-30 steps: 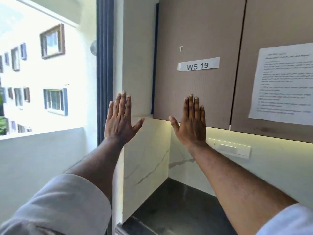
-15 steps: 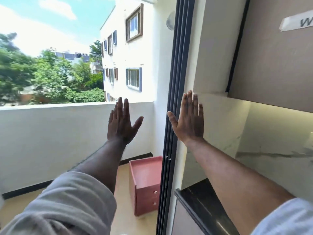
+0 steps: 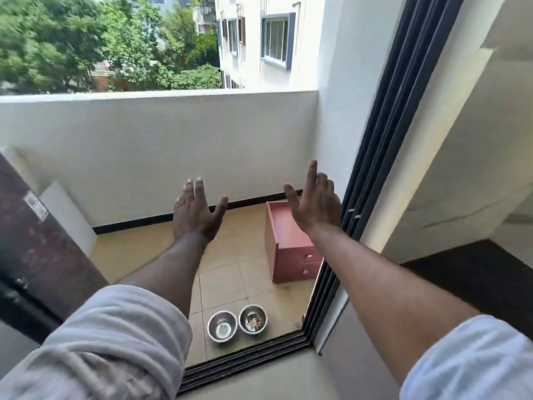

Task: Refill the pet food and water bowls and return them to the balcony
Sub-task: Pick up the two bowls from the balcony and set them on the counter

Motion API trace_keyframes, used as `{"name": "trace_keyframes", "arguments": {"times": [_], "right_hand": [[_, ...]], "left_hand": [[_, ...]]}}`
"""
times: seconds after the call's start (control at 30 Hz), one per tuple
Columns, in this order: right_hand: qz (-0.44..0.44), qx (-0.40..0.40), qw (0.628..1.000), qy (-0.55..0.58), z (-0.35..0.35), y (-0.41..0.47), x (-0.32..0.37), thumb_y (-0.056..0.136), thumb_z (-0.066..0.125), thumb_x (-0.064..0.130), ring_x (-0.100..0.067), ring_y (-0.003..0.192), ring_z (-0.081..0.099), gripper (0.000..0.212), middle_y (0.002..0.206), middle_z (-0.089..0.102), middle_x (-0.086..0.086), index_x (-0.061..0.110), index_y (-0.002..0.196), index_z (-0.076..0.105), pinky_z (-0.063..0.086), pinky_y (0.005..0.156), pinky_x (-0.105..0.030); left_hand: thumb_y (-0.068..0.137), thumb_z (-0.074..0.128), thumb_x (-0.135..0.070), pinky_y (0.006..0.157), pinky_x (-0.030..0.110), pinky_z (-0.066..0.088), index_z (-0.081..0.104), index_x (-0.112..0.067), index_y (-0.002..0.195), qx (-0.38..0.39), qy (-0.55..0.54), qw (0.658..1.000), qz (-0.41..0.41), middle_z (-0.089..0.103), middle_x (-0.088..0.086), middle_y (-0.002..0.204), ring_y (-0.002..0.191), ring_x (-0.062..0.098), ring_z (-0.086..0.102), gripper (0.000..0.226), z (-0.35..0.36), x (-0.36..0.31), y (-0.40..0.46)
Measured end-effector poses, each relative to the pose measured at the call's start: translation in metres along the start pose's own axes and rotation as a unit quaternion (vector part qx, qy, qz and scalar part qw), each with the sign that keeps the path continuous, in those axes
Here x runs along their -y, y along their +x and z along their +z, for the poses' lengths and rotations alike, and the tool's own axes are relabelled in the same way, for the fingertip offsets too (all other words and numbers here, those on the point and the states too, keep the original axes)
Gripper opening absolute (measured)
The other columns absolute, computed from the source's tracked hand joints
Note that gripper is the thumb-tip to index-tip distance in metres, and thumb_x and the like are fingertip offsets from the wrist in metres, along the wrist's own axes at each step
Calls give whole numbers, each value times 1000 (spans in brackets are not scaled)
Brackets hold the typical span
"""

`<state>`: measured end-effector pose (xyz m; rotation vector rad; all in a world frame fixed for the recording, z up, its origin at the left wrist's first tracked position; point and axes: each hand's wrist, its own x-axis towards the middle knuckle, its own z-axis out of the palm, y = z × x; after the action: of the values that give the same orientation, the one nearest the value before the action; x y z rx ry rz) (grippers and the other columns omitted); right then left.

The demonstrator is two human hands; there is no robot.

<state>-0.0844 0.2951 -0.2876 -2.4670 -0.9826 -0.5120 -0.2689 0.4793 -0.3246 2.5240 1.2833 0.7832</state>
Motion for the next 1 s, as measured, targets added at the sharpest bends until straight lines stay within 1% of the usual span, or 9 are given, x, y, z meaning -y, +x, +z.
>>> {"name": "trace_keyframes", "arguments": {"times": [0.13,0.27,0.37,0.47,0.6,0.73,0.83,0.93,1.0], "right_hand": [[49,66,996,19,73,0,5,102,29,69,-36,132,47,86,148,46,-20,10,162,16,49,91,-47],[90,142,986,15,158,-3,8,101,30,69,-35,126,50,87,145,47,-19,9,162,17,50,87,-46],[119,197,973,1,215,-14,8,100,29,70,-35,127,50,87,146,47,-20,8,160,20,54,90,-49],[142,247,959,-9,273,-29,7,100,29,69,-38,131,48,85,148,47,-21,7,158,25,51,94,-49],[167,314,935,-15,350,-51,2,101,31,68,-39,133,46,83,147,47,-21,4,155,30,48,96,-49],[179,374,910,-9,425,-79,-9,101,32,67,-39,134,46,80,148,47,-21,5,151,35,48,94,-48],[192,419,888,-1,483,-105,-23,102,38,64,-41,132,49,76,148,47,-21,6,150,36,48,94,-49],[214,459,862,-11,548,-132,-39,102,41,62,-41,127,55,72,141,55,-21,5,146,39,48,92,-46],[232,489,841,-13,587,-148,-48,102,41,61,-42,126,57,72,138,59,-22,3,145,38,48,89,-44]], "left_hand": [[98,36,-67,127,45,18,20,-10,162,46,21,998,-47,22,16,168,156,28,22,86,52,53,4],[98,34,-67,125,47,22,23,-11,161,87,52,991,-83,25,15,168,153,31,27,85,110,112,5],[98,32,-69,124,48,24,22,-11,162,127,79,983,-106,24,15,168,152,33,28,87,151,149,1],[98,32,-69,122,49,27,23,-11,161,163,101,975,-113,25,16,167,150,34,30,86,193,182,-7],[99,33,-69,122,48,27,23,-11,161,208,103,963,-137,25,15,167,151,34,29,86,253,216,-18],[99,35,-67,120,49,29,23,-14,161,233,97,954,-163,24,12,168,152,31,26,83,314,243,-29],[100,37,-64,115,49,35,27,-14,160,239,88,949,-188,28,11,166,148,31,30,79,366,262,-38],[101,39,-60,112,48,38,29,-14,159,250,71,941,-216,34,12,163,145,33,33,75,427,284,-54],[102,42,-53,111,48,38,29,-14,159,272,55,929,-246,37,14,159,141,37,38,71,466,300,-67]]}}
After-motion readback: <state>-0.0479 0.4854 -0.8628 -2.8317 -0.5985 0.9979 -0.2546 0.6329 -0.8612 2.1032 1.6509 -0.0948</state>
